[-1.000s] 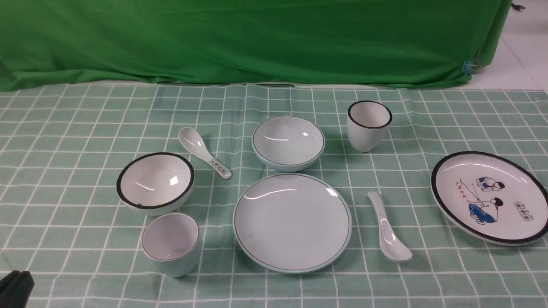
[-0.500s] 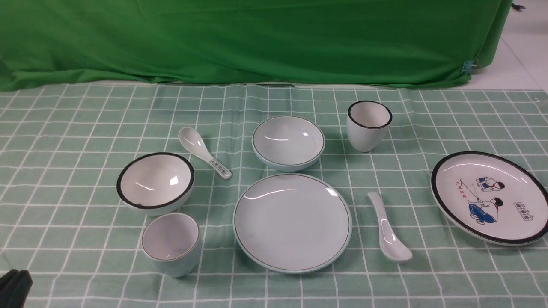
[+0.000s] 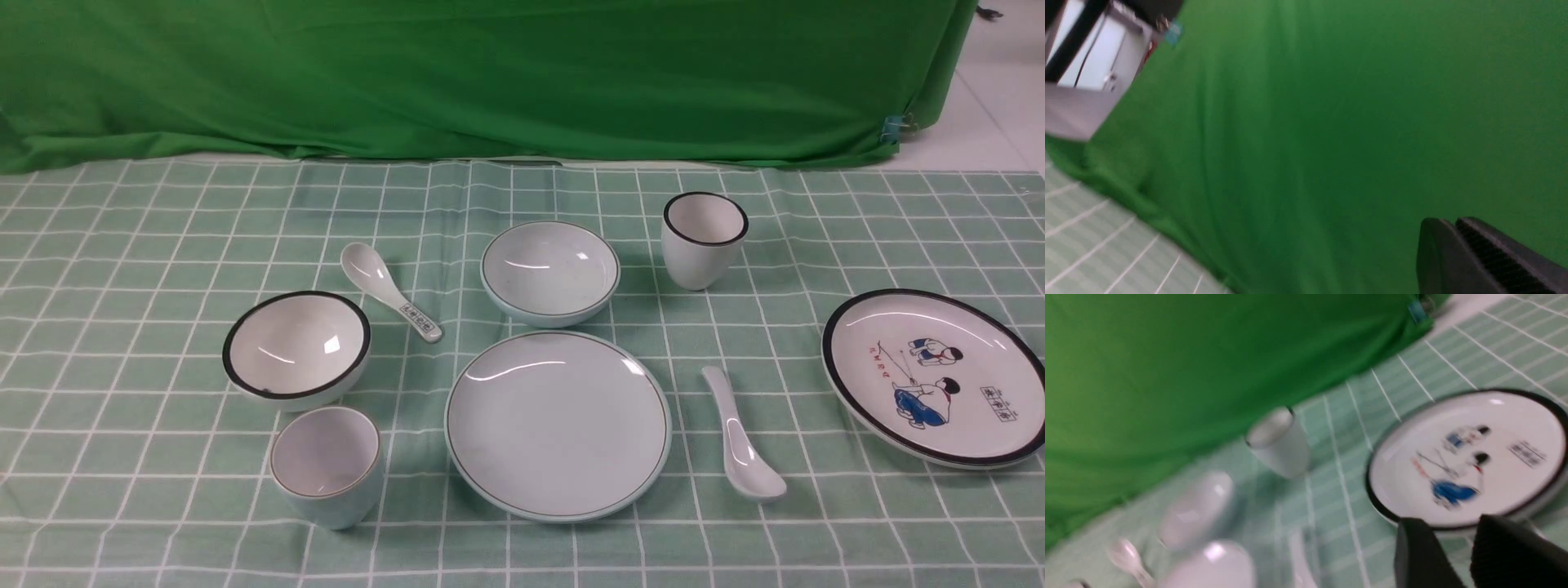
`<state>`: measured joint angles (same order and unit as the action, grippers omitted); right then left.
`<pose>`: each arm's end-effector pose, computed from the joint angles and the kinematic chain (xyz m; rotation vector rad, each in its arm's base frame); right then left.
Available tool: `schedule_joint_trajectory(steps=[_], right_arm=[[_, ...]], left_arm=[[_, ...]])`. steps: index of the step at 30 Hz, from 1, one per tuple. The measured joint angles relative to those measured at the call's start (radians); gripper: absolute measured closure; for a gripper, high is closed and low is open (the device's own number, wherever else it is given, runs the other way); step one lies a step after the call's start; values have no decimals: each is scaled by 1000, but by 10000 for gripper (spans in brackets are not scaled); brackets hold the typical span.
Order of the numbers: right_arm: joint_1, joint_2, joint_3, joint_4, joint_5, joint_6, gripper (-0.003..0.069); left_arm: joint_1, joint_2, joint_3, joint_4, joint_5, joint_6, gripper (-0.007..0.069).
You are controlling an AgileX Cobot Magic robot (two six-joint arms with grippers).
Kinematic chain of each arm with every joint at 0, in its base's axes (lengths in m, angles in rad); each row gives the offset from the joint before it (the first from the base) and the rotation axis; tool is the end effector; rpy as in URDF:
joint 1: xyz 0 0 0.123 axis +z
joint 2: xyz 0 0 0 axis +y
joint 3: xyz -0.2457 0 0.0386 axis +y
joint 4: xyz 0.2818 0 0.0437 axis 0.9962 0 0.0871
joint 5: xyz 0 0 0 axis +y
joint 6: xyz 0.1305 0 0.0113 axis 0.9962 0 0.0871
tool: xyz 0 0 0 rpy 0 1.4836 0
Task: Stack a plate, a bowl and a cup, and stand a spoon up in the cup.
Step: Use the left arm to grab a blue rice bowl
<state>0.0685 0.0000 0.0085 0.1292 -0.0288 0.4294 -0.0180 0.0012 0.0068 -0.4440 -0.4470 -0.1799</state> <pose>0.1663 0.0109 0.2168 0.3629 1.4387 0.5069 0.1507 0.0216 0.2636 -0.4676 0.9983 -0.4404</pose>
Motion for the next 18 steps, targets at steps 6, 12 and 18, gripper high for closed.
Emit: schedule_joint_trajectory(steps=[6,12,18], right_arm=[[0,0,0,13,-61,3,421],[6,0,-28,15,-134,-22,437],[47,145,-449,3,295,-228,613]], left_arm=[[0,16,-226,124,29,-179,608],[0,384,-846,295,764,-131,608],[0,851,-1177,228,1332,153,608]])
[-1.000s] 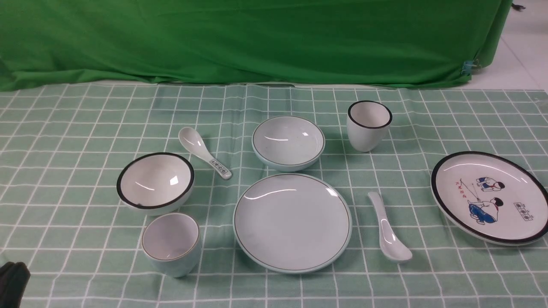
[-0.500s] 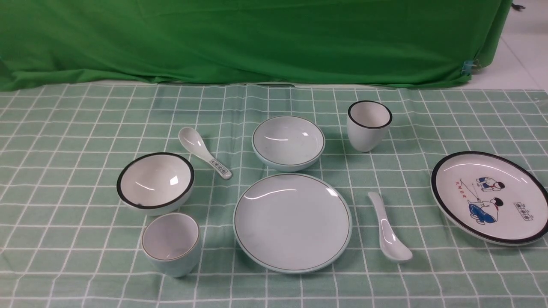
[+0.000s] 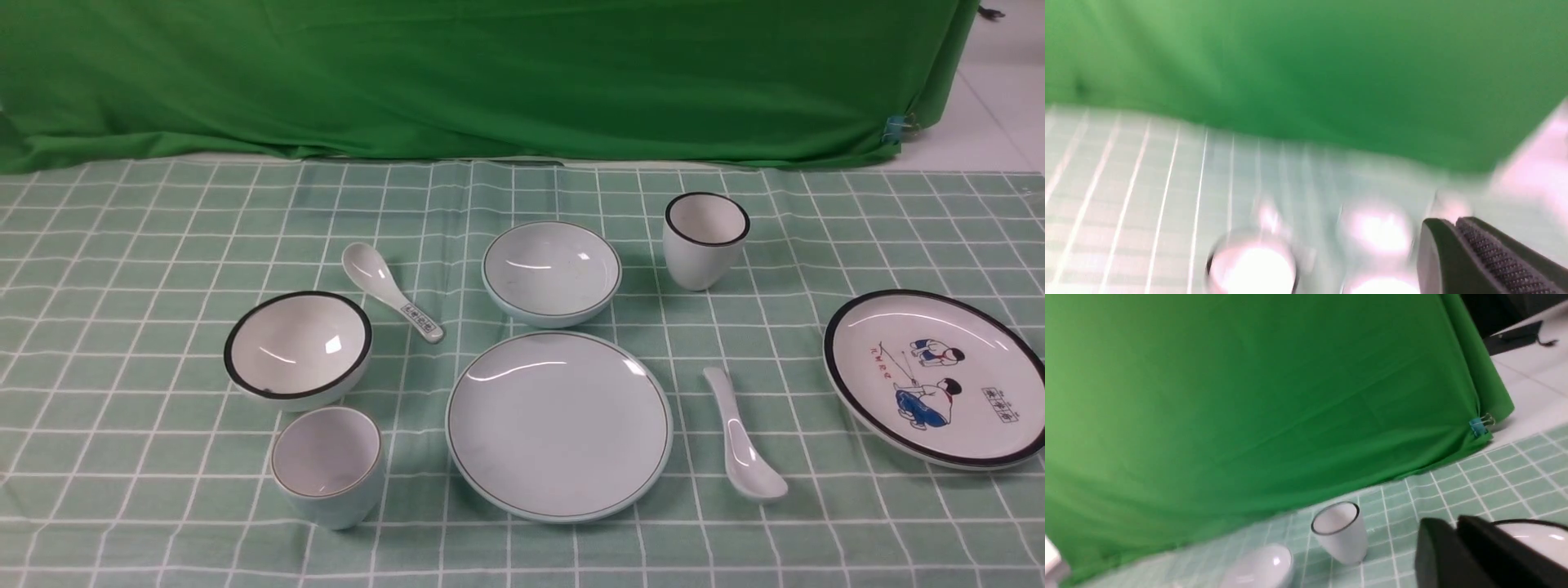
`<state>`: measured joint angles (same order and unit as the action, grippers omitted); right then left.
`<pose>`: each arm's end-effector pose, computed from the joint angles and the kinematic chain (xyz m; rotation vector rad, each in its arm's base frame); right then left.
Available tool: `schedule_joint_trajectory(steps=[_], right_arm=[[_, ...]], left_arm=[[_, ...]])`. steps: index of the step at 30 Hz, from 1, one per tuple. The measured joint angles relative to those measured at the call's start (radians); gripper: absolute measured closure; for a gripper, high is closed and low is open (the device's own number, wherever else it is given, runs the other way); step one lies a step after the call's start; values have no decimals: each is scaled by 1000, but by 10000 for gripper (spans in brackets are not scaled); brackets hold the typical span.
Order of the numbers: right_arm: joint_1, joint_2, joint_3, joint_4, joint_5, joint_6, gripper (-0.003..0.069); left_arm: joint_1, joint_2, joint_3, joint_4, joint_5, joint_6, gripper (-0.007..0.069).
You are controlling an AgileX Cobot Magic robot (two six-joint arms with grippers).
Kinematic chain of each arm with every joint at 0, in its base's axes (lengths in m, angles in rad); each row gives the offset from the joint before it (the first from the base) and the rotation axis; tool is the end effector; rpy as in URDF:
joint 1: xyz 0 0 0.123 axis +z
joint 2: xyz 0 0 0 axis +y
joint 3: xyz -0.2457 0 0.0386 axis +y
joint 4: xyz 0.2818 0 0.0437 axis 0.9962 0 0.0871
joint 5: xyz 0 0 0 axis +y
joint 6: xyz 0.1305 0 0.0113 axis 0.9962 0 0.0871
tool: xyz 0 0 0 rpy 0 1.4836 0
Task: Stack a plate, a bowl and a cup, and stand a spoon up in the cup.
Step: Use the left arm to grab a blue rice bowl
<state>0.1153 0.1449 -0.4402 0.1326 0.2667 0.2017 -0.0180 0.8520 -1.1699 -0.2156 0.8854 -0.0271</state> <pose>0.1478 0.0217 0.3358 0.1281 1.4589 0.3886 0.2360 -0.0260 0.4045 -0.0454 2.0439 -0.2841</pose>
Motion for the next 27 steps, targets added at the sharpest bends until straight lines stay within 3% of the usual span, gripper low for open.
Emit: schedule_joint_trajectory(steps=[3,4,5,6,7,9,11,20,23,27], right_arm=[[21,176,-211,-5,272,-94,629],[29,292,-342,-8,485,-153,634],[31,320,-355,-8,508,-167,634],[32,437,-454,-9,686,-224,636],[32,483,-480,-9,753,-247,637],[32,523,-498,-10,789,-271,637],[32,627,-522,-12,816,-306,637],[32,716,-524,-12,754,-323,638],[32,720,-524,-12,749,-323,638],[32,720,-525,-12,749,-324,638]], left_arm=[[-1,147,-60,-41,65,68,608],[-25,283,-92,-50,73,102,610],[-29,295,-92,-48,73,102,612],[-74,390,-113,-23,49,111,618],[-93,418,-117,-13,41,111,620],[-129,461,-128,-1,19,111,621],[-227,587,-183,39,-30,83,624],[-351,1004,-529,168,3,62,595],[-369,1089,-613,196,3,63,543],[-383,1297,-770,216,0,17,293]])
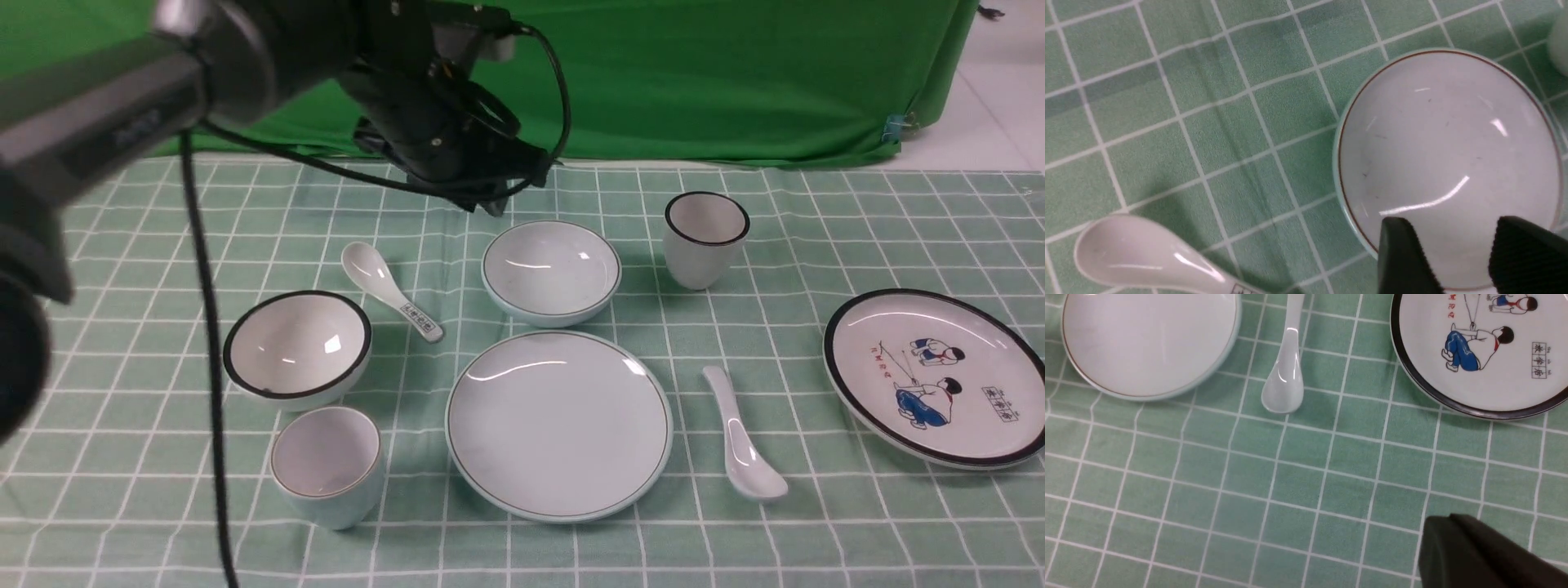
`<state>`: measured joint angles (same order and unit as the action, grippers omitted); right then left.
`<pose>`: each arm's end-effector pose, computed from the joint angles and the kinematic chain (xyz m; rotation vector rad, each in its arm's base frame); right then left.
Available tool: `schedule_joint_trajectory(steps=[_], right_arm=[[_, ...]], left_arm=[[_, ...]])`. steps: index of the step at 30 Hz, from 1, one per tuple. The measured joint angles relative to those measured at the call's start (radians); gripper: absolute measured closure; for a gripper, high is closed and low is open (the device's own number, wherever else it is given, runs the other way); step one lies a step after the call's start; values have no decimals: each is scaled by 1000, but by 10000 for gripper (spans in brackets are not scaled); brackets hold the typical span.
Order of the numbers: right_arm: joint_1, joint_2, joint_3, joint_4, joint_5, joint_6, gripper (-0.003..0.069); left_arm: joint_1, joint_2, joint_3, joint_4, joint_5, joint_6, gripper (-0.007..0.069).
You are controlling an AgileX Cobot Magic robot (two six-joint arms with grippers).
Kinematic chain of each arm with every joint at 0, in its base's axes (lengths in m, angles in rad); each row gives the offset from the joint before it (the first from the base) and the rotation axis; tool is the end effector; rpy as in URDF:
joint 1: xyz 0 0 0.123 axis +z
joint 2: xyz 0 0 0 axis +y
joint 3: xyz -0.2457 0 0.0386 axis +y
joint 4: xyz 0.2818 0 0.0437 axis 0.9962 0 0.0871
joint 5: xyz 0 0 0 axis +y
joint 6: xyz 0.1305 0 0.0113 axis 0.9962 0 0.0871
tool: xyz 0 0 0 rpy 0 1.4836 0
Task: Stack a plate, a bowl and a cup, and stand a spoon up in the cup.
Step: Use the left arm to grab a blue rice bowl, then use the left arm to put the blue rice bowl into the blue large plate in the middle
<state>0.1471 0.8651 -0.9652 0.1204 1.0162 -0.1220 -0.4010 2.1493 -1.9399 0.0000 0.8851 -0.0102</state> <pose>0.2298 0.0476 0.3109 -0.2935 2.3791 0.1641 0.4799 -0.2035 0.1810 0.5021 2.5366 -0.1528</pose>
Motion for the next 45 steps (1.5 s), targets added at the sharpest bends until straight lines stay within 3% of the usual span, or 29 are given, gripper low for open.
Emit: schedule_joint_trajectory(steps=[4,7,10,13,15,17,20,22,27,31,36,40,45], right_arm=[[0,0,0,1,0,0,638],[0,0,0,1,0,0,638],[0,0,0,1,0,-3,638],[0,0,0,1,-3,-4,638],[0,0,0,1,-14,-11,638],[0,0,0,1,-17,-19,638],[0,0,0,1,-20,-23,638],[0,0,0,1,-20,-26,638],[0,0,1,1,-20,-30,638],[0,0,1,1,-20,-46,638],[0,0,2,1,-23,-59,638],[0,0,2,1,-24,-73,638],[0,0,2,1,-24,-82,638]], left_arm=[[0,88,-52,6,-1,-21,119],[0,143,-66,6,-1,-51,46],[0,176,-68,0,-5,-72,25],[0,197,-69,0,-12,-77,81],[0,205,-69,-25,-17,-81,193],[0,208,-71,-28,-14,-98,368],[2,199,-112,-12,-11,-124,552],[1,180,-144,18,21,-127,587],[8,110,-232,33,119,-125,592],[8,-24,-270,-34,273,-58,592],[-38,-130,-95,-81,316,-13,592],[-80,-167,127,-95,238,-12,592],[-100,-173,414,-138,-23,-20,592]])
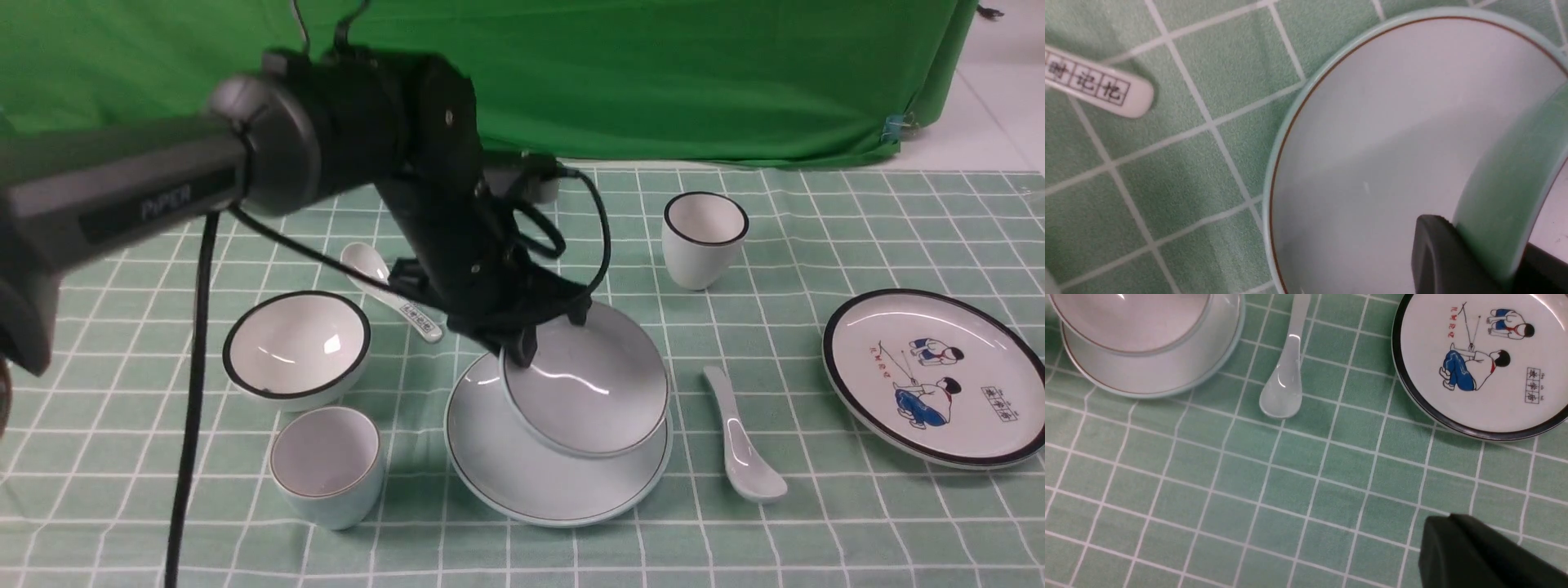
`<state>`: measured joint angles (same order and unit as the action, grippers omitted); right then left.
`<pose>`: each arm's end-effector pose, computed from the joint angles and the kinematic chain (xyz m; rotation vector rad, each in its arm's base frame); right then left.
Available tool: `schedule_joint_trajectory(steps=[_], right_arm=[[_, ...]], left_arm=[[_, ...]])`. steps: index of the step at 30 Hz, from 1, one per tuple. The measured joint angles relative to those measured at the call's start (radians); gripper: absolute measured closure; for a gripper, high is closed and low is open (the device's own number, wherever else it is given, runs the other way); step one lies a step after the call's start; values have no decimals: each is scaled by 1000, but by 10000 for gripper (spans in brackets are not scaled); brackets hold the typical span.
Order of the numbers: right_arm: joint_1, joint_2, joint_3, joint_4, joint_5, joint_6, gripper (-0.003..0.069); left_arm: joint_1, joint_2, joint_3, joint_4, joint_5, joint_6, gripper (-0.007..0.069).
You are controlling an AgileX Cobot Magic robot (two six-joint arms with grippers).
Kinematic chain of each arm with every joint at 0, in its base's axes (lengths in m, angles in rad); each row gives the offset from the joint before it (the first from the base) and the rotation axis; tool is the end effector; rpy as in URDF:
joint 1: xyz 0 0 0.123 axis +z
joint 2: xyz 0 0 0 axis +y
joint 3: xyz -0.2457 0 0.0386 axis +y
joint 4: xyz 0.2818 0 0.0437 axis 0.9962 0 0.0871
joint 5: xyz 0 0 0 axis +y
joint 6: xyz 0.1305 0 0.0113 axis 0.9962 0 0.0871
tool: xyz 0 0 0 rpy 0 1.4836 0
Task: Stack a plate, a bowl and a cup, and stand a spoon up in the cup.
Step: Use the left arm to put the blue rice bowl into the blue large plate in the middle, then use the left arm to grab a blue teacup
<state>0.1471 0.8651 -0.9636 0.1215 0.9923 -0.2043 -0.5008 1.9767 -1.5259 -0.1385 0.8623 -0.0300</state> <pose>0.2321 0.0478 0.3124 -0.3848 2.3408 0.1252 0.3879 -0.2280 0.1276 0.5599 2.7700 -0.2940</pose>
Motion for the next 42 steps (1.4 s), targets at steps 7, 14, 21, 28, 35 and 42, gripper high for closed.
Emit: schedule_joint_trajectory(steps=[7,14,21,28,35,42], right_arm=[[0,0,0,0,-16,0,638],[0,0,0,3,-17,0,638],[0,0,0,3,-28,-1,638],[0,0,0,3,-29,-1,634],[0,0,0,3,-35,-1,632],[0,0,0,3,-50,-1,625]], left_arm=[[1,-8,83,27,-100,-2,591],[1,-16,85,61,-101,1,460],[1,-145,25,181,158,-69,300],[40,-421,218,392,227,-235,424],[179,-576,458,279,68,-314,467],[204,-513,546,207,-49,-249,252]])
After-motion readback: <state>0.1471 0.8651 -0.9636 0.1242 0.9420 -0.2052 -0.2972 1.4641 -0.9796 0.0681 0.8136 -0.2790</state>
